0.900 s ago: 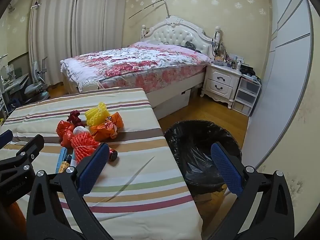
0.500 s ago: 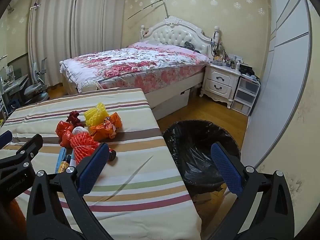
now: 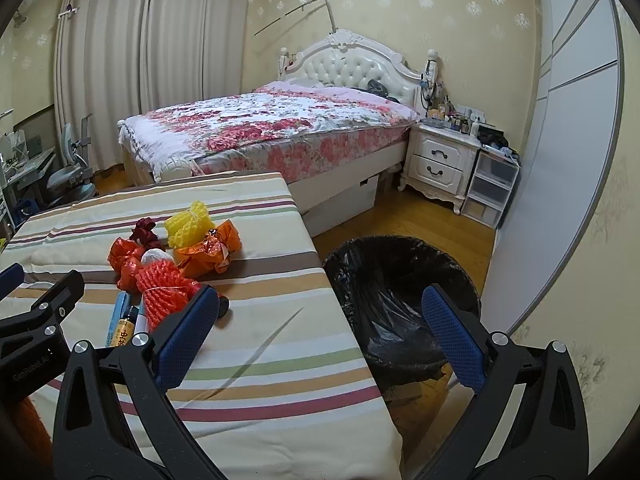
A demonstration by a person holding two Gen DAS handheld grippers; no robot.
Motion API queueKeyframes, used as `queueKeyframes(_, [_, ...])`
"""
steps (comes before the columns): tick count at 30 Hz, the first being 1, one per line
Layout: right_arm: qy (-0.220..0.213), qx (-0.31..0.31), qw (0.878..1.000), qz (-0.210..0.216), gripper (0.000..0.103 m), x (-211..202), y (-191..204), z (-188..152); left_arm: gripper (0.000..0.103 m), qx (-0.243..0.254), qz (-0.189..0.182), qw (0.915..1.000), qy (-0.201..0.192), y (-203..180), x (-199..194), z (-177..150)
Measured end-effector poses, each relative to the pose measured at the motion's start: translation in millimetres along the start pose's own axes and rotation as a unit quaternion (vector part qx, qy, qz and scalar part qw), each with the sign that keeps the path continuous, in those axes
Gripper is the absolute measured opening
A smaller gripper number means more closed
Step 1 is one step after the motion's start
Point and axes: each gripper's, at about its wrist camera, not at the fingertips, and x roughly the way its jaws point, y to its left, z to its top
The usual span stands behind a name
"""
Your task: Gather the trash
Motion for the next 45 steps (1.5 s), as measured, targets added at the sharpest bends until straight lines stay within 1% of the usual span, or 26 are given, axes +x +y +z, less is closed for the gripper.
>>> queueKeyframes(25, [0.003,0.001,1.000,0.000,0.099,2,-1,-2,0.097,0.000,0.000,1.0000,0.002,-1,2,-2])
queueKeyframes(32, [0.003,0.001,1.000,-0.003,0.099,2,-12,-6,0.097,0.000,0.000,1.0000,0.002,-1,2,-3])
queueKeyframes(45, [0.005,0.001,1.000,-0.003,0.099,2,-16,-7,0.097,0.001,0.000,1.0000,0.003,-1,3,-4])
